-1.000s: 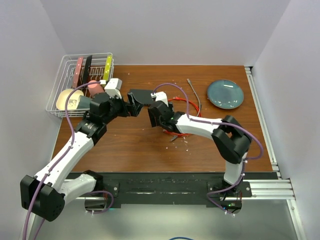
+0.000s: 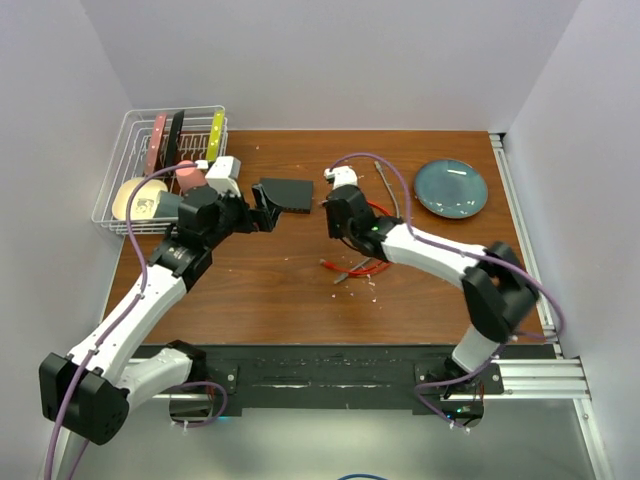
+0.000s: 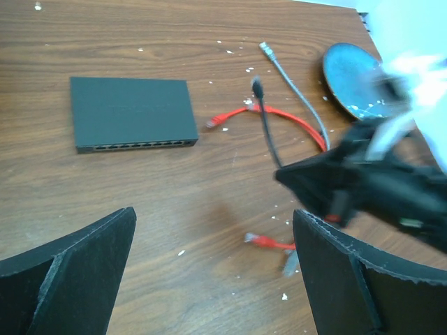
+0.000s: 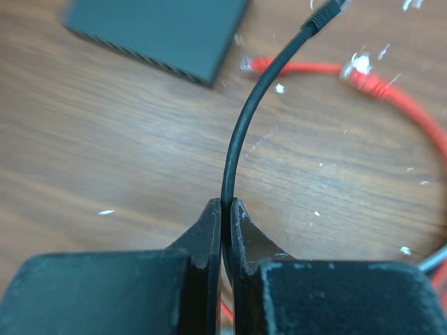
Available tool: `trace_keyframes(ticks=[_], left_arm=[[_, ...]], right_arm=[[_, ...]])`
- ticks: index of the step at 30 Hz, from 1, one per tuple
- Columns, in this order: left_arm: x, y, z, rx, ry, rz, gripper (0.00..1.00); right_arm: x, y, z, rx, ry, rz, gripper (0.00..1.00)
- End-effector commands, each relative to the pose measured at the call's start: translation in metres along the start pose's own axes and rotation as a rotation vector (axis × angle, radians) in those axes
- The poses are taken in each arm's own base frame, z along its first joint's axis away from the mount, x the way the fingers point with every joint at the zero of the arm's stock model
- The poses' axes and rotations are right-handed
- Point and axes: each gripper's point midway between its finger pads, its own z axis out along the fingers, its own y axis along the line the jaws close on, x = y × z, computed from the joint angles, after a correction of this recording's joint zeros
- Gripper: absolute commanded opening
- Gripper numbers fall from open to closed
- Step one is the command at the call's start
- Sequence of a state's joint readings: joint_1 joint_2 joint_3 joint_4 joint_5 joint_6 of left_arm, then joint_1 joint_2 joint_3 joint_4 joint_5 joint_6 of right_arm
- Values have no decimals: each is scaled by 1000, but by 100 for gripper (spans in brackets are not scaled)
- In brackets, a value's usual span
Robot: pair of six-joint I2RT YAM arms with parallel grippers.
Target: Insert the plug into the switch port
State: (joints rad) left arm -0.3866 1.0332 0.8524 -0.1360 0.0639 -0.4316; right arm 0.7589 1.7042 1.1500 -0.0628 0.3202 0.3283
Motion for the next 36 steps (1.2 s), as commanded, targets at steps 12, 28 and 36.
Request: trace_keyframes(ticks=[12, 28, 36], left_arm=[[-22, -63, 1, 313, -28, -87, 100], [1, -105, 8, 592, 85, -230, 88], [12, -99, 19, 566, 108, -266, 86]], right_arm=[[-36, 52, -149, -540, -201, -4, 0], [-31, 76, -184, -696, -227, 0, 0], [-27, 84, -193, -734, -226, -16, 0]])
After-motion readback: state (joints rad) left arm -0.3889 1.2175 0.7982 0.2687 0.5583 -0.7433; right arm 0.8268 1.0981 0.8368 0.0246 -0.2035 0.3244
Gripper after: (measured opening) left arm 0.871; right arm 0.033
